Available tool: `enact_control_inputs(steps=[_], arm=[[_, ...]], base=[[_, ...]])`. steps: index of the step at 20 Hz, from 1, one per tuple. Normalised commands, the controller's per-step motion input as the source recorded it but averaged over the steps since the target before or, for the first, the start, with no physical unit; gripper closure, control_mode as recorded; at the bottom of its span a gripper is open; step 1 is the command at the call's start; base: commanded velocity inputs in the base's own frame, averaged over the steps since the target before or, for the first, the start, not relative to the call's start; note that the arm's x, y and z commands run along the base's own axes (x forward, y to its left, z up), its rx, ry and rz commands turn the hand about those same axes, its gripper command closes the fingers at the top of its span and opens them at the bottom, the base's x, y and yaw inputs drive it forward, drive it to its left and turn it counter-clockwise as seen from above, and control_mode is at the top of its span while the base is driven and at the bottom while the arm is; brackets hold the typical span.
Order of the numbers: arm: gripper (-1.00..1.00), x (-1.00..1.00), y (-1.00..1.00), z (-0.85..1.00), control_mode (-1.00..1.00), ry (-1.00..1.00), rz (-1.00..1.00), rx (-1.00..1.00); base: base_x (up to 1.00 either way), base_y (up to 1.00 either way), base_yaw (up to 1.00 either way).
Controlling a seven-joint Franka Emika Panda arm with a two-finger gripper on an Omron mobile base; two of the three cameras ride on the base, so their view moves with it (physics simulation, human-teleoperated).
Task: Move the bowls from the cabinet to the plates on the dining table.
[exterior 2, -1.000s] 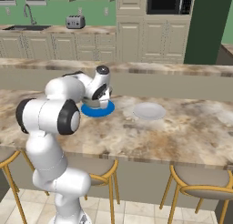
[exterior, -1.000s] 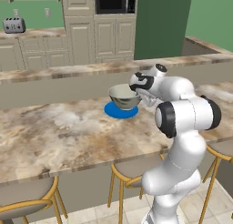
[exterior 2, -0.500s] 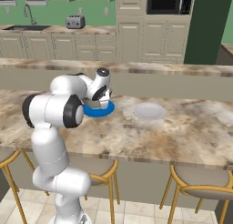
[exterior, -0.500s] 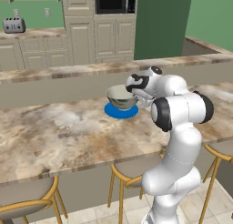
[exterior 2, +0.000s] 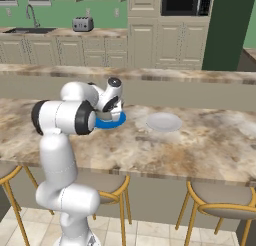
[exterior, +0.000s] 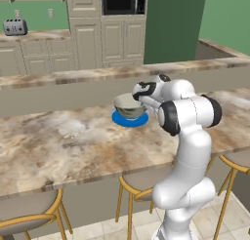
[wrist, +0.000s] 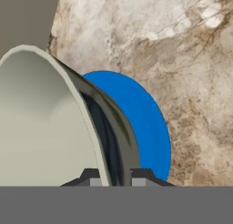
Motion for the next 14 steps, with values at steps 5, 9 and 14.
enact_control_inputs(steps=[5, 9, 14], arm=[[1.00, 0.18, 0.00, -0.14, -1.00, 0.00, 0.00, 0.00], [1.00, 0.11, 0.02, -0.05, -1.00, 0.00, 0.00, 0.00], [1.00, 0.03, 0.07, -0.11, -1.00, 0.00, 0.00, 0.00]], base=[[0.00, 0.00, 0.00], [0.00, 0.00, 0.00], [0.00, 0.00, 0.00]])
